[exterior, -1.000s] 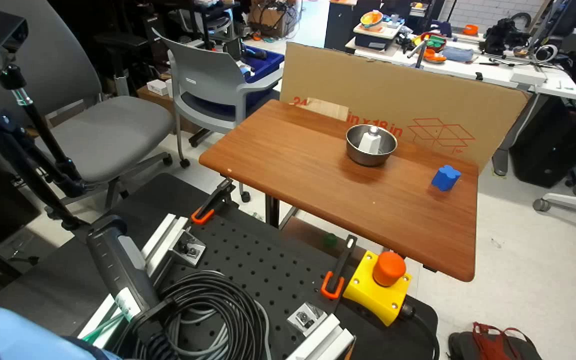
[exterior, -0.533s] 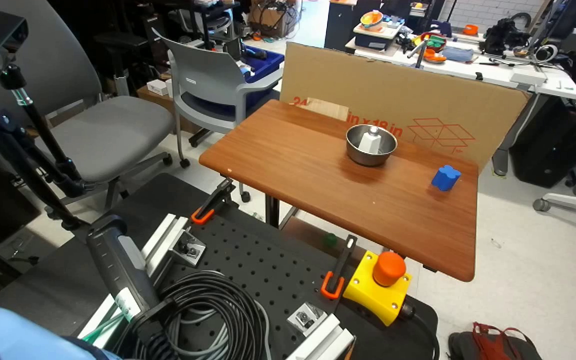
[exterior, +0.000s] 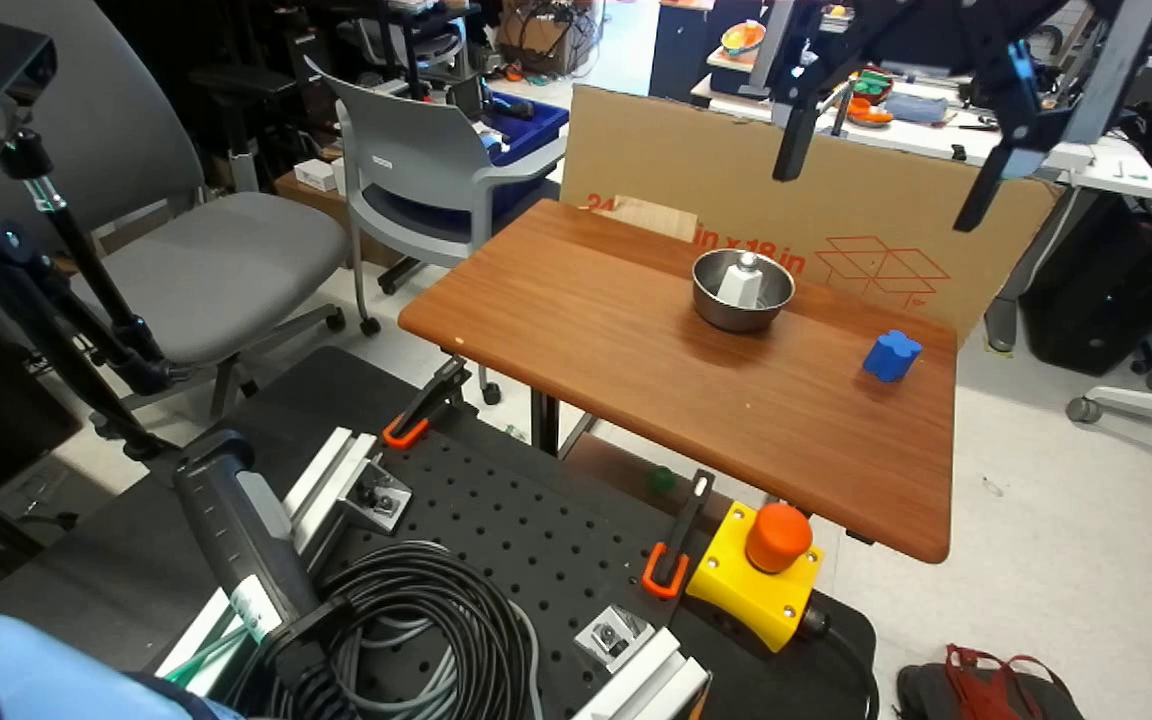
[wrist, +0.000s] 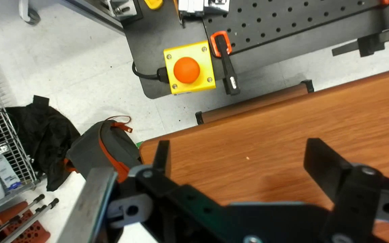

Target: Remove the salt cellar from the silver bowl.

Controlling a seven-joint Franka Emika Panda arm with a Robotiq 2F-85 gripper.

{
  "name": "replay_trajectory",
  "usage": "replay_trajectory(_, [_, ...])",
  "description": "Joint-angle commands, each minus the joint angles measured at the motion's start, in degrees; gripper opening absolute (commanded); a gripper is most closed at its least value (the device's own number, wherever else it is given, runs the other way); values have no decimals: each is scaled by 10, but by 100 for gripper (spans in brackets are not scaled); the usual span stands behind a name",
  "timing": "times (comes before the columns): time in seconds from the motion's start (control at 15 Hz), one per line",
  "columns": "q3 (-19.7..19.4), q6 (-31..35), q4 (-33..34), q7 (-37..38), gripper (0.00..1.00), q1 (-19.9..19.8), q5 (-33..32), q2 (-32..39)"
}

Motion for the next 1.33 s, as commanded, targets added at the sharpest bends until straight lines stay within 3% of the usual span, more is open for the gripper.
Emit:
replay_trajectory(0.0, [17,64,53,50,100,16,9,104])
replay_trajectory(0.4, [30,126,152,134,100,45,23,228])
replay_trajectory(1.27, [29,106,334,152,100,69,113,417])
